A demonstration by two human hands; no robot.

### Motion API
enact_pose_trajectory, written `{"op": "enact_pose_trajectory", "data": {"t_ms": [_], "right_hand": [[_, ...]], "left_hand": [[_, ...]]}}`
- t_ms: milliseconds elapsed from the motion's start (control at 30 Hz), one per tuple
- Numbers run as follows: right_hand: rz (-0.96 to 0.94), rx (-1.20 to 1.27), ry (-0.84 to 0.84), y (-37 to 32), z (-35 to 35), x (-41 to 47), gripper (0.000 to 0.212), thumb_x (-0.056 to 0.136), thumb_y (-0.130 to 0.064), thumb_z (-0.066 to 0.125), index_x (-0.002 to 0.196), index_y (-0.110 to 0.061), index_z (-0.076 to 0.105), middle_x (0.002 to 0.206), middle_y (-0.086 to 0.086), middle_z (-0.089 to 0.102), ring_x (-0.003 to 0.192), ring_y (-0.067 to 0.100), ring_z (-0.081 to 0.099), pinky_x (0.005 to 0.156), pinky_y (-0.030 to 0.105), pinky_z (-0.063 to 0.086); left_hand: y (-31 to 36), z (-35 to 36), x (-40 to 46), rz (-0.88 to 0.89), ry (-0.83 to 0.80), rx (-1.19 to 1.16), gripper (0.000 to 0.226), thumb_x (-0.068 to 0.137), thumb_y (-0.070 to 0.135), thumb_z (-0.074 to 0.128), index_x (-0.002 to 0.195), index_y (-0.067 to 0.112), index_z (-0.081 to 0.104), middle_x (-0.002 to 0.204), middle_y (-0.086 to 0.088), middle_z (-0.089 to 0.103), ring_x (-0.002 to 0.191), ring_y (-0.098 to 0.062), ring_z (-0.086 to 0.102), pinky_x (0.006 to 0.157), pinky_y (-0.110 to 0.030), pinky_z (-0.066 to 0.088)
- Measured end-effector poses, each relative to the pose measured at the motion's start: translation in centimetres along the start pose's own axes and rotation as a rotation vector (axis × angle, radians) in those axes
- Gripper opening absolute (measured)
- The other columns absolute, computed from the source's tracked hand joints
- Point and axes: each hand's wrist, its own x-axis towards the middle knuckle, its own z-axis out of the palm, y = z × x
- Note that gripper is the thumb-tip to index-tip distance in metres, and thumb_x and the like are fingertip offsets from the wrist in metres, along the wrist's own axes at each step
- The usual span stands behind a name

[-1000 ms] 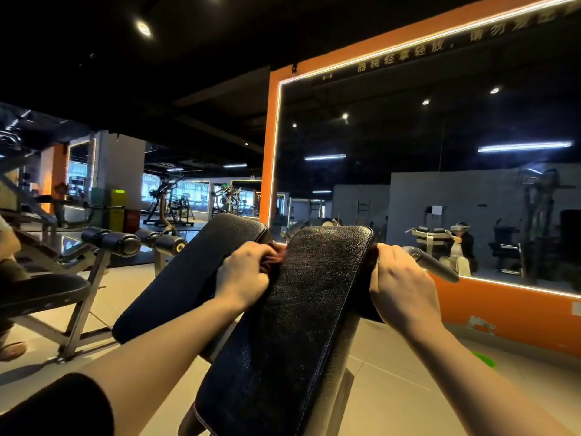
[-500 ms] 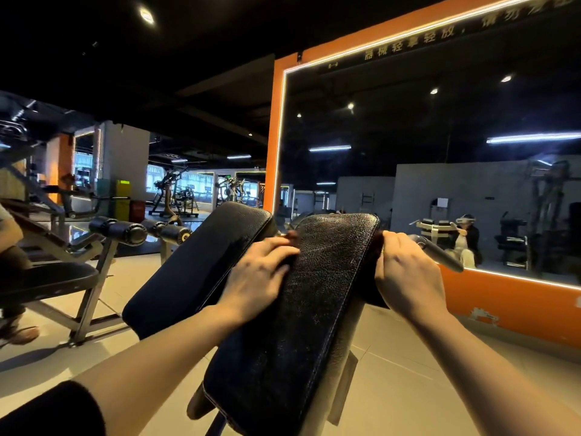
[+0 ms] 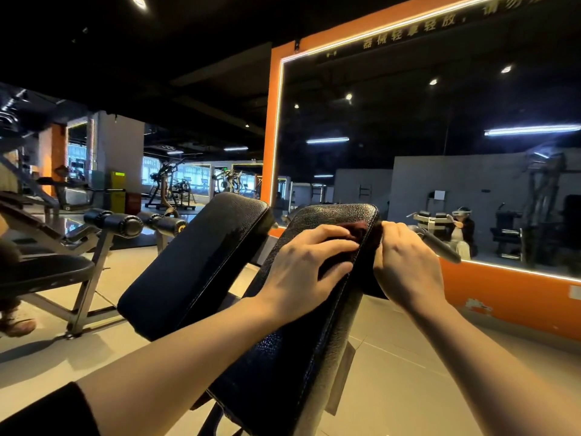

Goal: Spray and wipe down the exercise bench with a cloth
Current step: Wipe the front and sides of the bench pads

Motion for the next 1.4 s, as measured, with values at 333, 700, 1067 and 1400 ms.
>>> {"op": "enact_pose_trajectory", "data": {"t_ms": [333,700,1067,1400], "right_hand": [[0.009,0.014,-0.019,0.1,-0.1,-0.1,0.016,0.100,-0.021,0.036,0.099,-0.014,0.050,0.091,0.003,0.053,0.078,0.018,0.047,0.067,0.028,0.043],[-0.006,0.005,-0.009,0.3,0.2,0.0,0.017,0.100,-0.020,0.035,0.098,-0.015,0.051,0.090,0.002,0.054,0.076,0.015,0.045,0.064,0.023,0.037],[0.012,-0.008,-0.068,-0.4,-0.8,-0.2,0.015,0.095,-0.010,0.037,0.102,-0.009,0.050,0.095,0.009,0.055,0.079,0.019,0.043,0.071,0.031,0.045],[0.064,0.255,-0.048,-2.6,-2.7,-3.6,0.011,0.089,-0.008,0.051,0.094,-0.014,0.044,0.096,0.002,0.043,0.089,0.018,0.044,0.078,0.032,0.044]], "left_hand": [[0.9,-0.2,0.7,0.088,-0.006,-0.176,0.020,0.087,0.023,0.065,0.104,0.014,0.072,0.111,0.005,0.065,0.104,-0.011,0.060,0.090,-0.035,0.050],[0.1,0.6,1.0,-0.159,0.041,0.001,0.056,0.093,0.054,0.031,0.124,0.022,0.065,0.131,0.005,0.057,0.123,-0.012,0.044,0.102,-0.024,0.031],[-4.8,-2.7,-4.0,-0.506,0.222,0.174,0.035,0.090,0.012,0.064,0.124,0.004,0.060,0.120,-0.012,0.057,0.107,-0.026,0.056,0.089,-0.024,0.039],[-4.7,-1.7,-5.8,-0.561,0.028,0.170,0.032,0.093,0.019,0.058,0.125,0.014,0.061,0.123,-0.008,0.055,0.110,-0.028,0.053,0.096,-0.035,0.042]]}}
